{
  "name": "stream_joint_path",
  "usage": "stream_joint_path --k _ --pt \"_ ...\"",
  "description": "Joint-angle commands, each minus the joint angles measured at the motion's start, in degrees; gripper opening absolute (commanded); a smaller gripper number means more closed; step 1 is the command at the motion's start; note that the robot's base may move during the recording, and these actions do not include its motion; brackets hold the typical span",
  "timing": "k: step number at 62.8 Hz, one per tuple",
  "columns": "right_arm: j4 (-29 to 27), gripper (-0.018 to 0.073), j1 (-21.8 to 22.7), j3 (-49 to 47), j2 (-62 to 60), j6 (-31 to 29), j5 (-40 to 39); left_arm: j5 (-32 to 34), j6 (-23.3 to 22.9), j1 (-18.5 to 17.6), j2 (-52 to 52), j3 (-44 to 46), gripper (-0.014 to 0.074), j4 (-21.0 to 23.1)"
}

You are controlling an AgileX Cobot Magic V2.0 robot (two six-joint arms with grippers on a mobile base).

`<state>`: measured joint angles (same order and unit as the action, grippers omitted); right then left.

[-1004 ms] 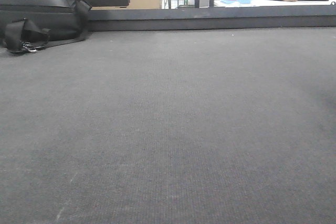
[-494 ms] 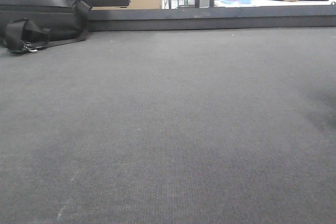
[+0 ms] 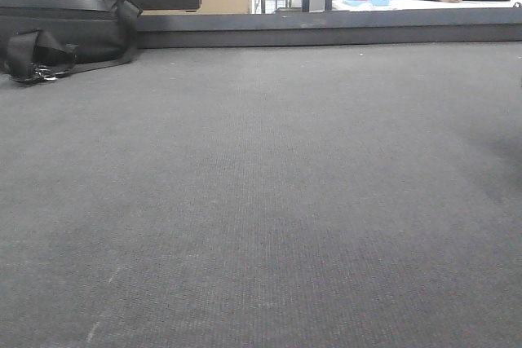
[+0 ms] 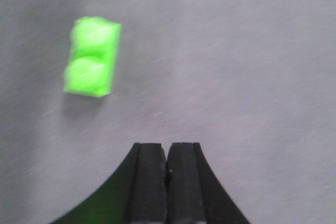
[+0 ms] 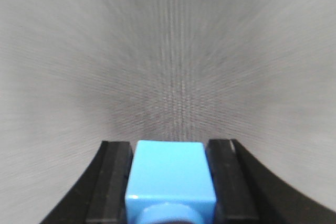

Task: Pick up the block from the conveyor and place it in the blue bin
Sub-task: 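Close left gripper on green block and right gripper on blue block, then lift both held blocks up off the conveyor belt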

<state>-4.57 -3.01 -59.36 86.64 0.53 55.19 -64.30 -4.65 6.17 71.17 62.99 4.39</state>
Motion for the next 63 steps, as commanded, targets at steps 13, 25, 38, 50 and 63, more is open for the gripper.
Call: stream_joint_path --k 13,25,38,50,63 --pt "0.09 -0.0154 -0.01 -3.96 -11.31 0.06 0.6 -5.66 17.19 6.23 8.98 8.06 -0.0111 0.14" --pt "-1.92 -0.0154 -0.01 -3.96 -13.75 0.06 -0.82 -4.71 18.17 4.79 16.61 8.61 -0.0047 -1.24" --pt "-2.73 -0.0154 -0.01 -3.96 -13.64 0.06 -0.71 -0.07 17.92 3.79 21.85 8.61 0.0326 -3.85" --pt "-3.53 -0.0154 -0.01 -3.96 -13.64 0.06 -0.61 4.26 17.52 3.79 24.58 8.61 0.0414 -3.88" --pt "-3.78 -0.0154 -0.01 -3.96 -13.64 0.06 -0.73 6.44 17.52 3.79 29.21 8.61 0.0383 -2.9"
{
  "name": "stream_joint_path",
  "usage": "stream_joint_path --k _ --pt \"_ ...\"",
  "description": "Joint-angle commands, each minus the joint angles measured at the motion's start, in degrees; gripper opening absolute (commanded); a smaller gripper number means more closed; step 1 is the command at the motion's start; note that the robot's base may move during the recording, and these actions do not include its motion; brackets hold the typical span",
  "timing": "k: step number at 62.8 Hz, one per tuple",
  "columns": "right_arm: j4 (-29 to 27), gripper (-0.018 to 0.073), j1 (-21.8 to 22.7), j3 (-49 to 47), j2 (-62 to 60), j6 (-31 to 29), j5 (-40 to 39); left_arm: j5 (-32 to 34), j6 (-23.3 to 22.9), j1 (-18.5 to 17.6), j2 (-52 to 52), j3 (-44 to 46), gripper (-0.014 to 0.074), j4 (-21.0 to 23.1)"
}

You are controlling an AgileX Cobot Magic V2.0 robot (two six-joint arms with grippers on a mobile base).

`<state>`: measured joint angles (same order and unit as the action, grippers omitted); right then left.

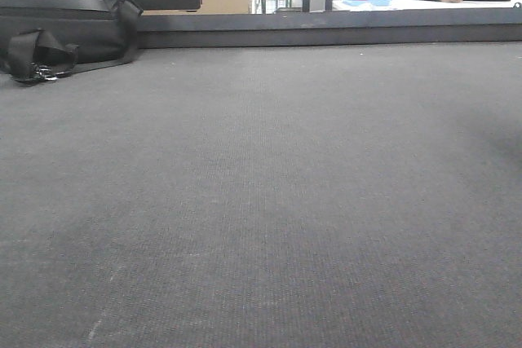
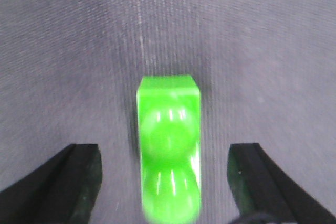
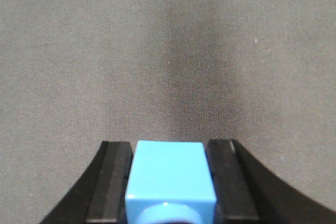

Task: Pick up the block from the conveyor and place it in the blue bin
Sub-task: 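Lift both held blocks up off the conveyor belt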

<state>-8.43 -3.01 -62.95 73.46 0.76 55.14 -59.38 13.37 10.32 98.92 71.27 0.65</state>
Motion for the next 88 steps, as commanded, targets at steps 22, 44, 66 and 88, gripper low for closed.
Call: stream_joint_path --k 22,44,66,88 --pt "0.09 -0.0154 -0.01 -0.37 -0.46 -0.17 -0.76 1.27 -0.5 -0.36 3.68 0.43 0.0353 0.26" --pt "0.09 -0.0154 -0.01 -0.37 -0.59 -0.17 -0.74 -2.46 -0.5 -0.36 3.45 0.96 -0.0111 0.42" --pt "0.09 -0.0154 -0.01 -0.37 -6.55 -0.76 -2.73 4.04 -0.5 -0.36 -9.8 1.17 -0.0111 9.89" --pt "0.09 -0.0154 -0.12 13.75 -23.57 -1.45 -25.12 36.36 -0.12 -0.39 -31.57 -20.6 -0.0111 13.78"
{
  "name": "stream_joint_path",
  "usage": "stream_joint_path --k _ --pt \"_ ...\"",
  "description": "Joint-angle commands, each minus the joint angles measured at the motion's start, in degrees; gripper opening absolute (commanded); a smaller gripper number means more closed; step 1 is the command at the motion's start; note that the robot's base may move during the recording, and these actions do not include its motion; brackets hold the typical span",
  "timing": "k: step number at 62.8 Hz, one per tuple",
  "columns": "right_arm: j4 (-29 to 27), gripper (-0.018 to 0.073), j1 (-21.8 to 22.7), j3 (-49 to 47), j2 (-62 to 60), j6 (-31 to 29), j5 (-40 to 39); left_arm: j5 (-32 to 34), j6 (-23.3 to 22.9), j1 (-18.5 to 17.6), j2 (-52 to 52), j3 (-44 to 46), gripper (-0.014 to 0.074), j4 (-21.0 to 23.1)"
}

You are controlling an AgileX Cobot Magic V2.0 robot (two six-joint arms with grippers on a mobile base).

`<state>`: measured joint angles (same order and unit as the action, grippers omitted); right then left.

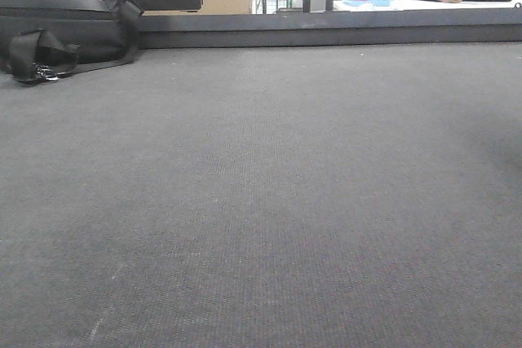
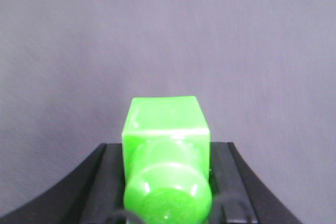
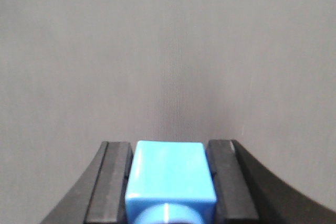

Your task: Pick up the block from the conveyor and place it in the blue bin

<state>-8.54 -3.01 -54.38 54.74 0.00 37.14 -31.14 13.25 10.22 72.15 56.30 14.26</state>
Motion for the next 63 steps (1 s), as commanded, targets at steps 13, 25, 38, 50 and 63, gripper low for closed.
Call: stream_joint_path --k 13,25,38,50,63 --pt "0.19 -0.0154 -0.12 17.84 -16.2 -0.69 -12.87 14.02 0.13 -1.79 -15.39 -17.48 -0.0111 -0.88" --pt "0.19 -0.0154 -0.12 21.28 -23.14 -0.69 -13.25 12.43 0.13 -8.22 -22.98 -18.36 -0.0111 -2.58" --pt "0.19 -0.0154 -0.12 19.17 -27.53 -0.69 -15.56 12.43 0.13 -9.3 -33.42 -18.36 -0.0111 -3.57" --pt "0.19 -0.0154 -0.12 19.18 -30.33 -0.82 -13.84 10.59 0.13 -9.3 -43.91 -18.36 -0.0111 -6.61" --pt "0.19 -0.0154 -0.12 24.22 -33.15 -1.13 -20.23 8.97 -3.85 -9.3 -52.59 -20.19 -0.0111 -6.46"
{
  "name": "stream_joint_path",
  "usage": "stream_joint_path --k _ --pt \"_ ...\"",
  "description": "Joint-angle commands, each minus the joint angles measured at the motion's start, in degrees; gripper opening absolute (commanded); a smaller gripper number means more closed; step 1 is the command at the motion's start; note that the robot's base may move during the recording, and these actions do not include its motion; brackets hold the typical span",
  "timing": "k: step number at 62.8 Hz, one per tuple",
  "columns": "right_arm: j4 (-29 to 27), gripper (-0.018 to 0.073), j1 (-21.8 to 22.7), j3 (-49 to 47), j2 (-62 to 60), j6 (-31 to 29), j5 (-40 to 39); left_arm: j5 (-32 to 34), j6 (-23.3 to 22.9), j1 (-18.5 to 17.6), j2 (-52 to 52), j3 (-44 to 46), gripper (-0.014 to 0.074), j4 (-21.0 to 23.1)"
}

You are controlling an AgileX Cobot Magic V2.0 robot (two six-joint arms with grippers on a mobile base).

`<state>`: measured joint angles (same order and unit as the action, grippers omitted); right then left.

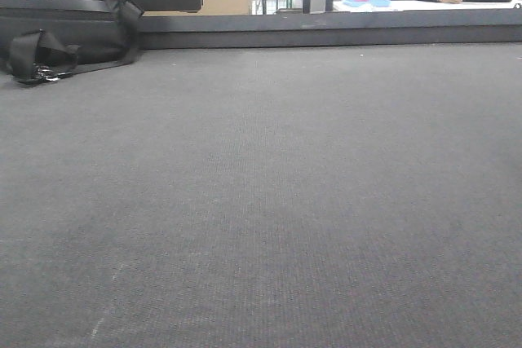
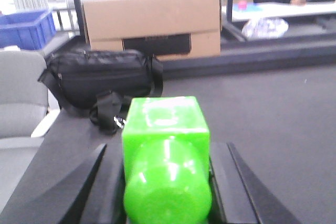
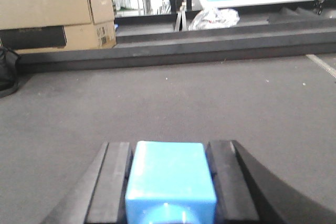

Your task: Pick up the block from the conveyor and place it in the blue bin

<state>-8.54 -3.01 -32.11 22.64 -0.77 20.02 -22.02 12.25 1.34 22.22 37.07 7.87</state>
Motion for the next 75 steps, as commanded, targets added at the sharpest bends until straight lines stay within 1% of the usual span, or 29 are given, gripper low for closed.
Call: stream_joint_path --k 1,4,19,75 --pt "0.19 -0.0154 -0.12 2.22 -1.11 -0.36 -3.24 -0.15 -3.6 -0.42 -3.1 -1.19 -0.0111 -0.07" --pt "0.19 -0.0154 -0.12 2.61 -1.67 -0.36 -3.75 -0.15 -5.06 -0.42 -4.48 -2.03 -0.0111 -0.07" --pt "0.19 -0.0154 -0.12 2.4 -4.19 -0.36 -9.03 0.69 -5.06 -0.42 -7.67 -2.21 -0.0111 -1.4" --pt "0.19 -0.0154 -0.12 2.4 -4.28 -0.36 -8.95 0.76 -5.06 -0.42 -7.93 -2.21 -0.0111 -1.4"
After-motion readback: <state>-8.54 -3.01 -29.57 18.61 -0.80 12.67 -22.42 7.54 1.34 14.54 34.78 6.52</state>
